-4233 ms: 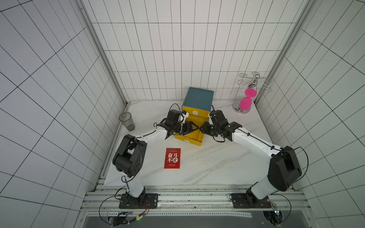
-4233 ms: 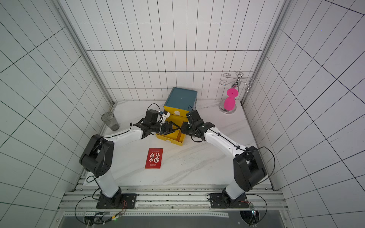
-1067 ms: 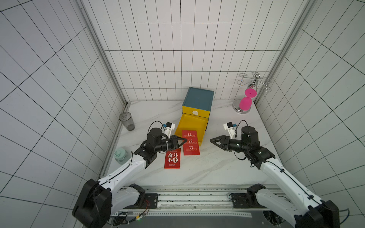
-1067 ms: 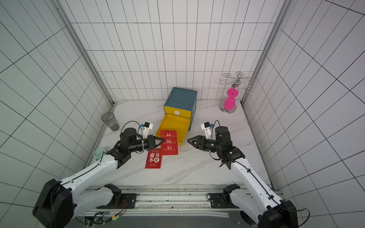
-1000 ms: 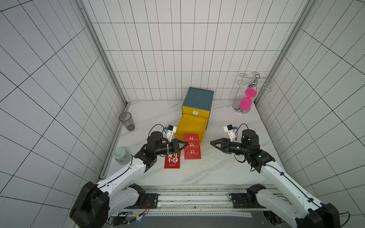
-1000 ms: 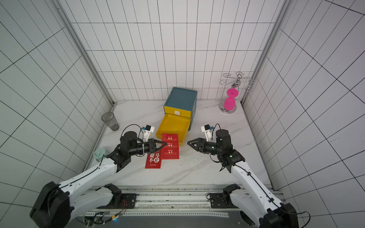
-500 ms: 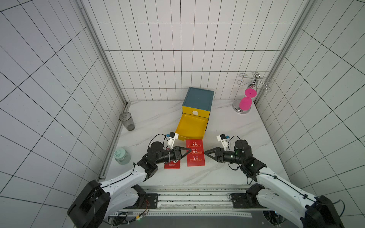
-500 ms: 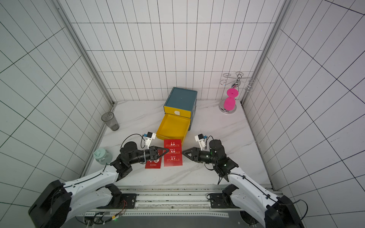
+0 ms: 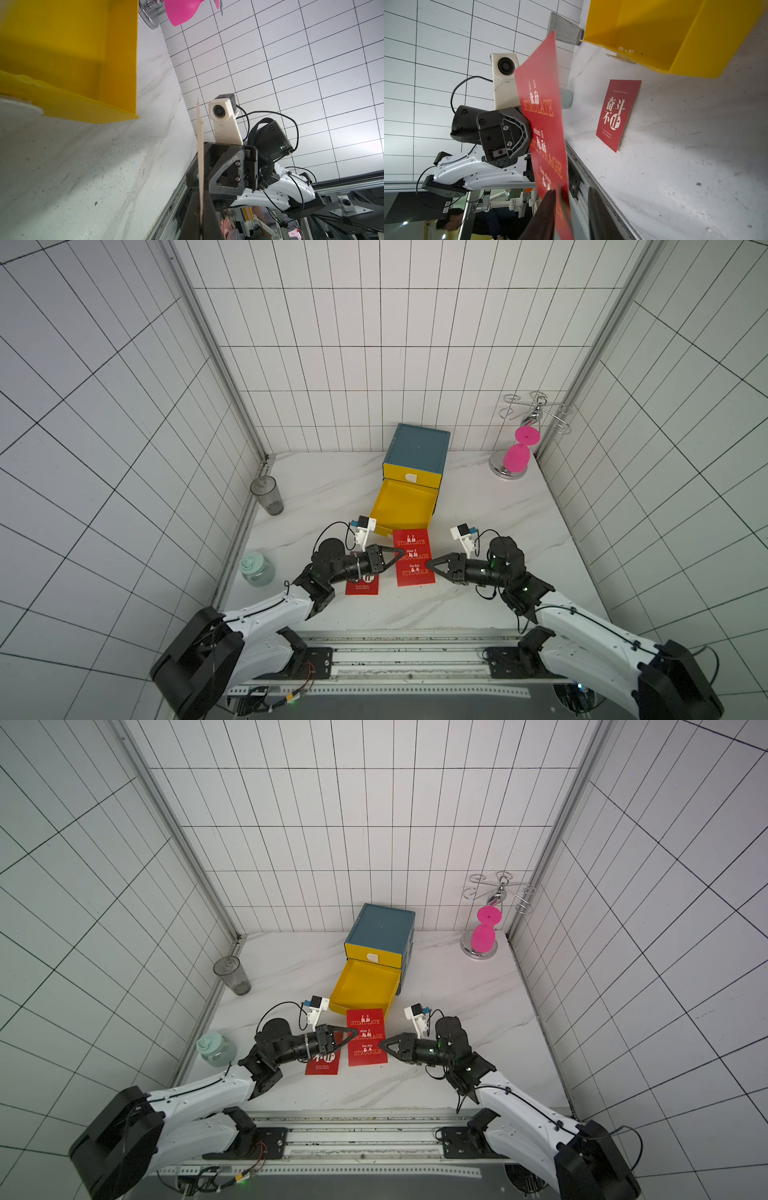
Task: Take the postcards out of the drawer
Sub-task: Place the postcard at the center of the board.
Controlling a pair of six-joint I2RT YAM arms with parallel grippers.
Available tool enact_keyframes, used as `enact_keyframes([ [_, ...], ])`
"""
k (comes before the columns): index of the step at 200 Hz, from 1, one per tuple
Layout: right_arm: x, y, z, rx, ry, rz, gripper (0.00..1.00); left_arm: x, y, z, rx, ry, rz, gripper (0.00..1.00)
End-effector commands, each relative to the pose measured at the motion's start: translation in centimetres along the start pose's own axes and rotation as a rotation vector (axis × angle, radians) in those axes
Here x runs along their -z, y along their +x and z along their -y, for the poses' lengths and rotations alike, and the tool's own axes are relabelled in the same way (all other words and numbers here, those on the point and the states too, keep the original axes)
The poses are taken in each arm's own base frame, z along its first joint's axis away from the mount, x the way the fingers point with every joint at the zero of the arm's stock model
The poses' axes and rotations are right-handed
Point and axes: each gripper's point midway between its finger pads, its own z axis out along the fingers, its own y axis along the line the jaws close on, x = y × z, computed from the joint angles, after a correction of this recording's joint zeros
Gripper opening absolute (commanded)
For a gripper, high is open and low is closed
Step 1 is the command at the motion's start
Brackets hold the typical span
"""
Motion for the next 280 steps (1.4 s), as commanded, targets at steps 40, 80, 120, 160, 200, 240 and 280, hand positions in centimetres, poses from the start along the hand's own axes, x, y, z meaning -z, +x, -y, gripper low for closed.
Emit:
enact_keyframes([
  [40,0.1,1.1,1.4,-0.021,0.012,0.012,0.05,0.1,0.0,-0.7,0.012,-0.007,0.029,0.00],
  [80,0.2,1.4,1.9,-0.037,0.031,0.015,0.00,0.4,0.2,-2.2,0.040,-0.074,0.034,0.17],
  [120,0.2,2.5,3.8,-0.082,0.116,-0.014,0.00,3.4,-0.5,-6.9,0.148,-0.309,0.107,0.66],
  [160,0.2,3.7,6.7,-0.156,0.213,-0.011,0.00,8.6,-2.5,-8.4,0.094,-0.495,0.301,0.74],
  [200,-0.1,4.4,9.7,-0.226,0.327,-0.008,0.00,11.2,-3.1,-8.7,0.091,-0.537,0.385,0.79],
  [240,-1.2,4.3,11.4,-0.249,0.381,0.001,0.00,11.2,-3.0,-9.6,0.115,-0.561,0.369,0.80],
  [280,-2.5,4.5,12.8,-0.256,0.415,-0.011,0.00,10.4,-3.2,-10.0,0.122,-0.571,0.330,0.80],
])
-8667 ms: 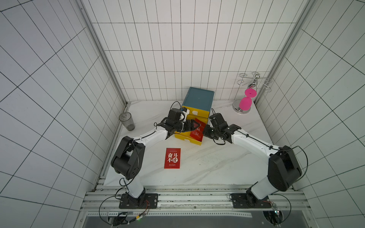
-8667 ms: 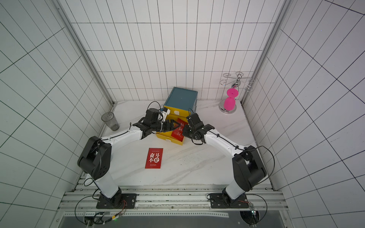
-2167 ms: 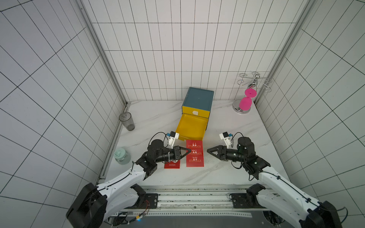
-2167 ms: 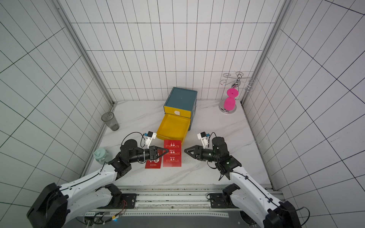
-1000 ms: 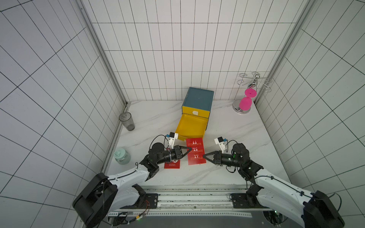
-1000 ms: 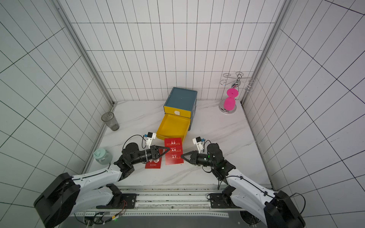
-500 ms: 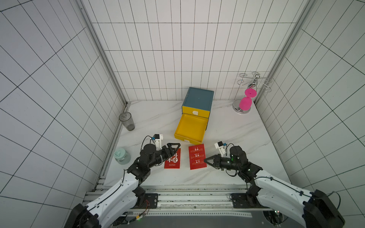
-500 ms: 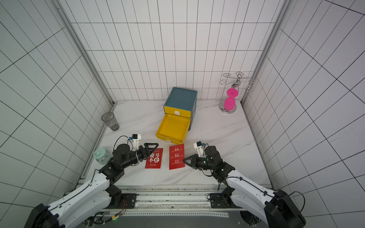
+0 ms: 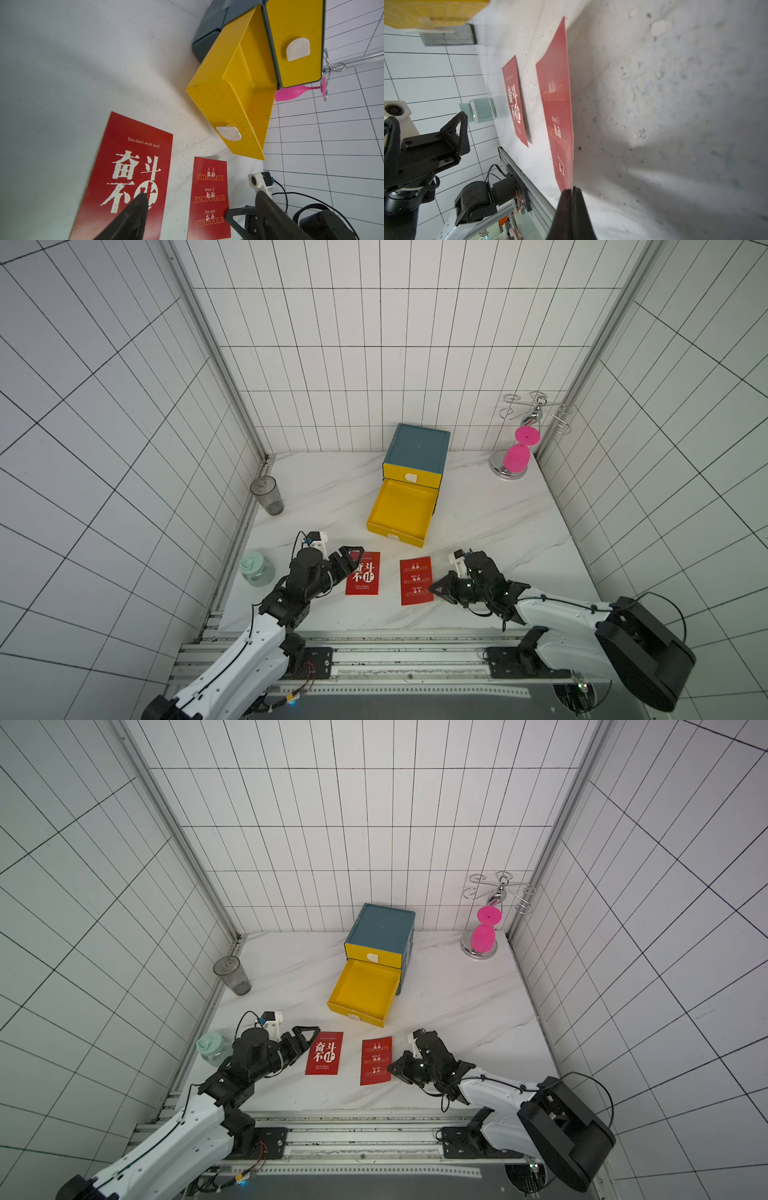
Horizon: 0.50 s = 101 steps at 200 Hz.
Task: Take the postcards out of the drawer
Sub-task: Place the postcard at the center of the board.
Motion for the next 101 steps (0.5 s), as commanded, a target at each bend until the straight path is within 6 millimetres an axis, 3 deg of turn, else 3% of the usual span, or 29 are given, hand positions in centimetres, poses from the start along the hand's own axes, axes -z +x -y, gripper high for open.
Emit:
enact_keyframes([
  [1,-0.9,-0.6,-0.3,0.008,-0.004,0.027,0.00,-0.3,-0.2,0.5,-0.027,0.008,-0.010,0.80],
  [38,-2.3,-0.4,0.5,-0.012,0.017,0.010,0.00,-0.6,-0.5,0.8,-0.033,0.012,-0.012,0.80],
  [101,-3.4,-0.8,0.2,-0.010,0.021,0.013,0.00,-1.1,-0.8,0.6,-0.038,-0.011,-0.030,0.80],
])
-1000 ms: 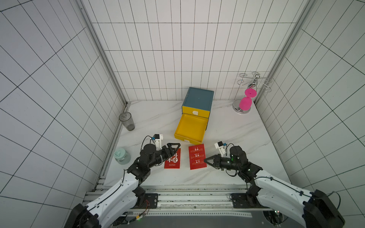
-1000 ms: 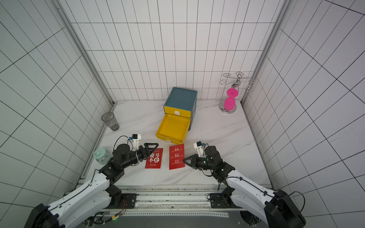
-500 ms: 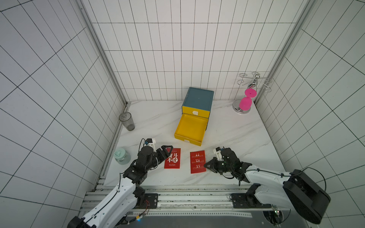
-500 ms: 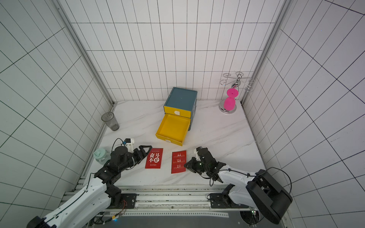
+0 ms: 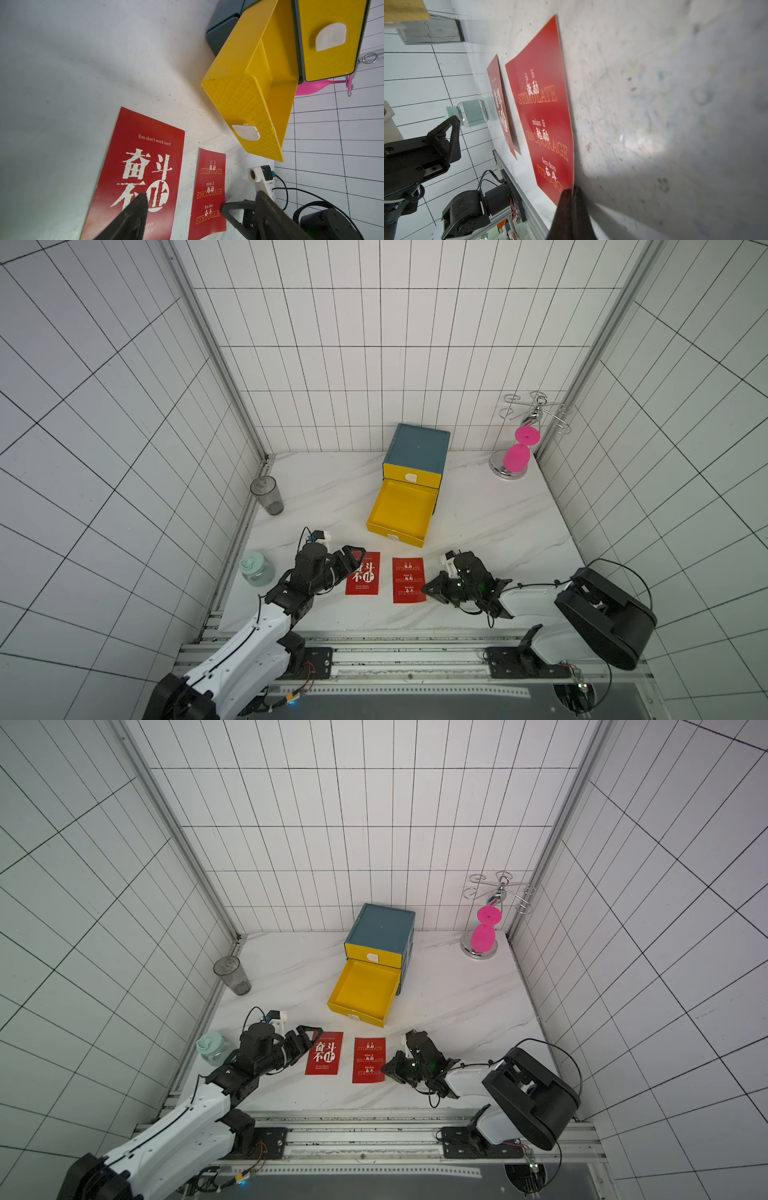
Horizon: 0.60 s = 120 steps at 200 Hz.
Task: Take the postcards out of the drawer
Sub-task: Place the postcard at the center of the board.
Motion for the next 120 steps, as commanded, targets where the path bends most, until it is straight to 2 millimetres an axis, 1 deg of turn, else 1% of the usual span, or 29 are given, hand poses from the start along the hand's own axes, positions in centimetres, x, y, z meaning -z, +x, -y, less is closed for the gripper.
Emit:
enact_keyframes([
  [1,-0.49,-0.57,-0.13,0.000,0.018,0.025,0.00,0.15,-0.84,1.38,-0.033,0.035,0.013,0.80],
  [21,-0.59,-0.61,-0.07,-0.003,0.020,0.028,0.01,0.16,-0.93,1.30,-0.030,0.032,0.016,0.80],
  [37,-0.69,-0.61,0.02,-0.004,0.023,0.028,0.04,0.15,-0.91,1.22,-0.029,0.029,0.015,0.80],
  [49,-0.78,-0.59,0.05,-0.006,0.024,0.027,0.08,0.16,-0.95,1.13,-0.026,0.026,0.016,0.80],
  [87,-0.86,-0.43,0.09,-0.007,0.026,0.023,0.25,0.16,-0.86,0.77,-0.022,0.014,0.014,0.81],
  [120,-0.86,-0.30,0.17,-0.008,0.033,0.021,0.30,0.25,-0.95,0.60,-0.020,0.009,0.018,0.81],
])
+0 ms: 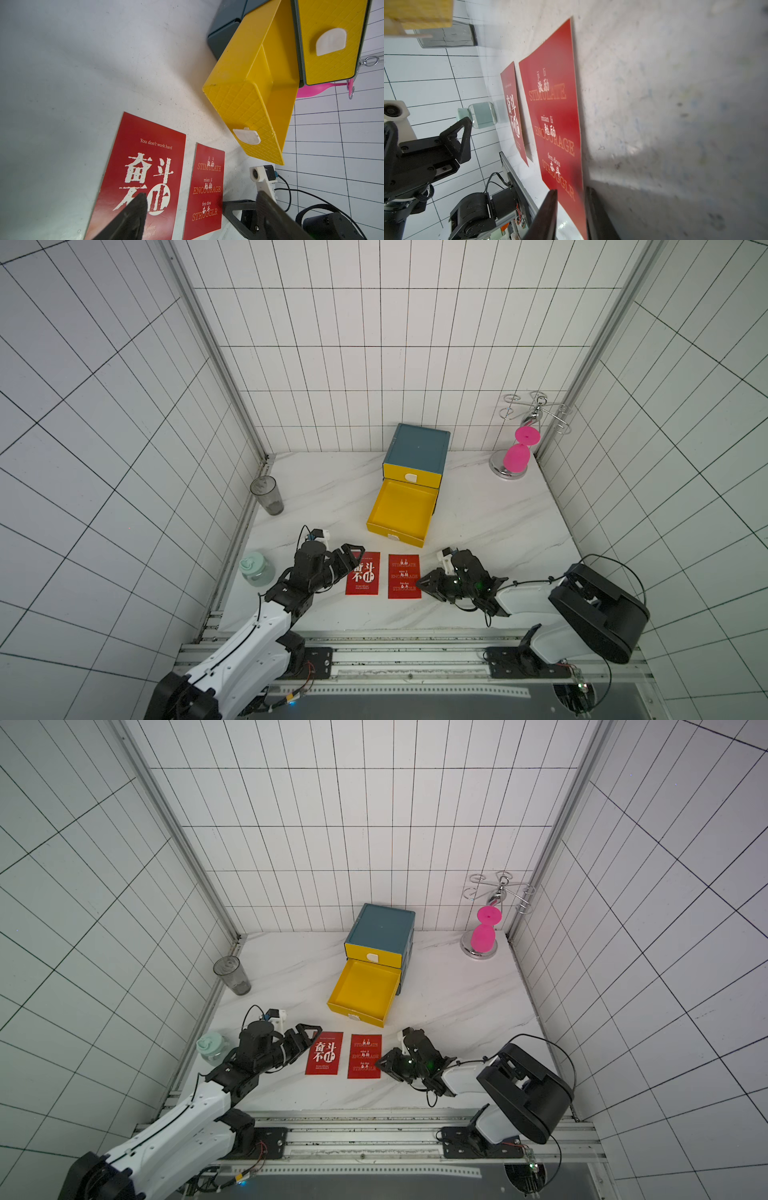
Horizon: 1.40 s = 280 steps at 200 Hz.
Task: Take the postcards out of the drawer
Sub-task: Place the postcard at the center of the board, then close the drawer in the storage box.
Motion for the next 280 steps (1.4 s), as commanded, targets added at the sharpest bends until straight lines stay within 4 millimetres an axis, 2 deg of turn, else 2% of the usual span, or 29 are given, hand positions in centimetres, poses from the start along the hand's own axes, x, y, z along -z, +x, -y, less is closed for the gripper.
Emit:
enact_keyframes([
  [1,-0.2,0.2,1.5,-0.019,0.073,0.001,0.30,0.2,-0.6,0.8,-0.021,0.015,0.014,0.81],
  [63,0.7,0.1,1.6,-0.008,0.118,0.014,0.38,0.3,-0.9,0.4,-0.018,0.005,0.021,0.82],
  [123,2.6,-0.1,1.1,0.043,0.179,0.029,0.43,0.4,-1.2,0.4,-0.035,-0.013,0.022,0.83],
  [150,4.3,-0.1,0.2,0.094,0.196,0.036,0.44,0.4,-1.4,0.6,-0.081,-0.043,0.009,0.83],
  [176,7.3,-1.2,-1.8,0.174,0.215,0.064,0.46,0.1,-1.7,0.7,-0.154,-0.089,-0.028,0.83],
  [200,11.8,-3.6,-4.2,0.257,0.247,0.111,0.48,-0.4,-2.1,0.9,-0.217,-0.135,-0.064,0.83],
  [234,17.7,-9.3,-9.1,0.343,0.226,0.267,0.51,-1.5,-2.5,0.4,-0.292,-0.230,-0.142,0.83],
  [256,19.4,-13.3,-12.2,0.389,0.223,0.332,0.54,-2.6,-2.6,-0.3,-0.322,-0.277,-0.190,0.83],
  [280,19.4,-17.5,-15.1,0.422,0.228,0.362,0.55,-3.4,-2.7,-1.0,-0.344,-0.324,-0.225,0.83],
])
